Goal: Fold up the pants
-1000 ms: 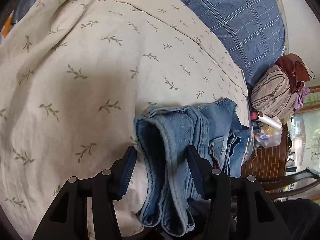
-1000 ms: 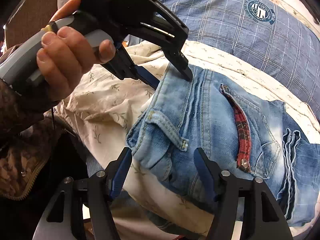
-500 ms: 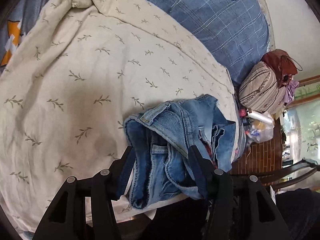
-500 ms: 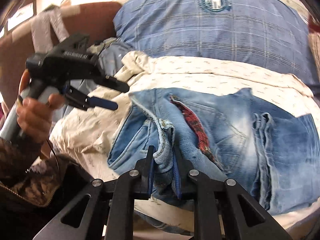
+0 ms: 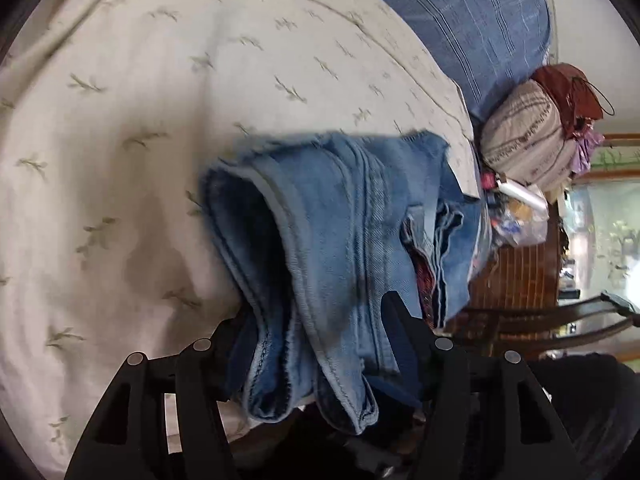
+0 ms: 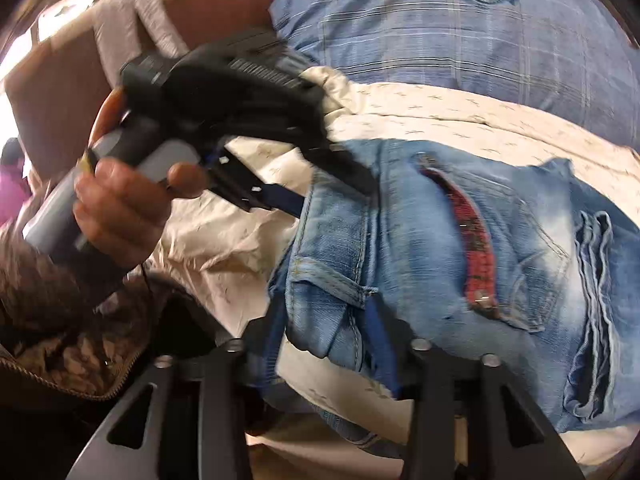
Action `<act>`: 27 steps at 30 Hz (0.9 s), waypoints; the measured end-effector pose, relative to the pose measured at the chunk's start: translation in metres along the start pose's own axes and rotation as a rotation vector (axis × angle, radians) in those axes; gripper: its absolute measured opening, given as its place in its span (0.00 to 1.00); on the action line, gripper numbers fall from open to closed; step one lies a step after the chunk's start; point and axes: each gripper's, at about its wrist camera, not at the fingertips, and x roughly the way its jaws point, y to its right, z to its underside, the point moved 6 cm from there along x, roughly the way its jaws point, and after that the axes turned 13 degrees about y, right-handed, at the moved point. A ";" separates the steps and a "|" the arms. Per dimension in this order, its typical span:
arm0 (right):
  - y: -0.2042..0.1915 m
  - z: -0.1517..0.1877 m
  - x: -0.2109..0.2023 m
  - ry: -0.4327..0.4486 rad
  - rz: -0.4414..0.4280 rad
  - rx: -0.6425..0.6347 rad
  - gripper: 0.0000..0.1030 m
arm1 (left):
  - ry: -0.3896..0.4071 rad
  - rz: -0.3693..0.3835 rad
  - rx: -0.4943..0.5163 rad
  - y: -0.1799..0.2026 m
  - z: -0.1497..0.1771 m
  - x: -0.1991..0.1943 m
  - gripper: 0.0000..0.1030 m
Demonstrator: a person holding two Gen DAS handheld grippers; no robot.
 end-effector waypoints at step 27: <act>0.087 -0.022 -0.094 0.321 0.080 0.360 0.33 | -0.019 0.036 0.232 0.168 -0.001 0.028 0.27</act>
